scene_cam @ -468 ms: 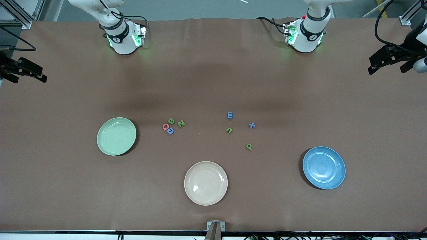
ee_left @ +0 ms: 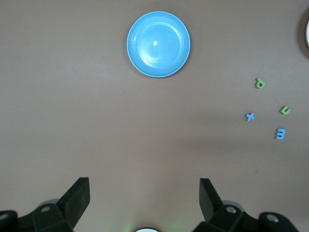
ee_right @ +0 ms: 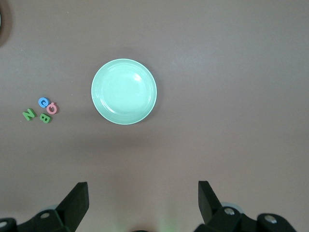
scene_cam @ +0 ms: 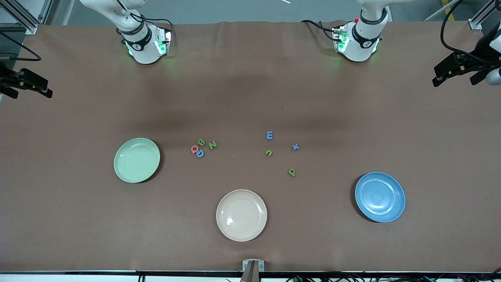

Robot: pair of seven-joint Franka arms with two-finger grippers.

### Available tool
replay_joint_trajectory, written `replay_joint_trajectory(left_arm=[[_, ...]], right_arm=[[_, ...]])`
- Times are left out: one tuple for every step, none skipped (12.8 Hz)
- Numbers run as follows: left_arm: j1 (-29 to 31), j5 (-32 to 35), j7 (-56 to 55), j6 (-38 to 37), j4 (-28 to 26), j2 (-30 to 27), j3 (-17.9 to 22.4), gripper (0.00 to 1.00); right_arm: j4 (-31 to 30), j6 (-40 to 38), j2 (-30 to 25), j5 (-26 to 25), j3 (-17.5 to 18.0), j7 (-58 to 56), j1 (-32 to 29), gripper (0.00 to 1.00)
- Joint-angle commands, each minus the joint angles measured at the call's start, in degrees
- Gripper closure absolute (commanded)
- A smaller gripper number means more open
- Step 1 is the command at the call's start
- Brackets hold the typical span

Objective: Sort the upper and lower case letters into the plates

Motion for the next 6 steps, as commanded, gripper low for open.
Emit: replay_joint_trajectory(left_arm=[[-0.6, -1.2, 0.0, -0.4, 2.2, 2.4, -0.8, 0.0], [-1.1, -1.3, -0.2, 0.1, 2.4, 3.9, -1.6, 0.0], [-1.1, -1.8, -0.6, 2.5, 2.1, 5.7, -2.5, 0.0], [-1.3, -2.1, -2.1, 4.6, 1.6, 7.1, -3.5, 0.0], [-1.4, -1.7, -5.4, 8.7, 1.2, 8.8, -4.5, 0.0], [-1.8, -1.3, -8.8, 11.8, 0.6, 10.9, -6.2, 0.0]], right_arm=[[-2.2, 0.4, -1.8, -0.8, 0.3, -0.2, -0.1, 0.0], [-2.3, 0.3, -1.8, -0.7, 0.3, -0.2, -0.1, 0.0], [-2.3, 0.2, -1.8, -0.7, 0.3, -0.2, 0.0, 0.0], [-2.3, 0.2, -1.8, -0.4, 0.3, -0.2, -0.1, 0.0], [-2.5, 0.1, -1.8, -0.1, 0.2, -0.1, -0.1, 0.0], [-2.7, 0.0, -1.8, 0.0, 0.2, -0.1, -0.1, 0.0]])
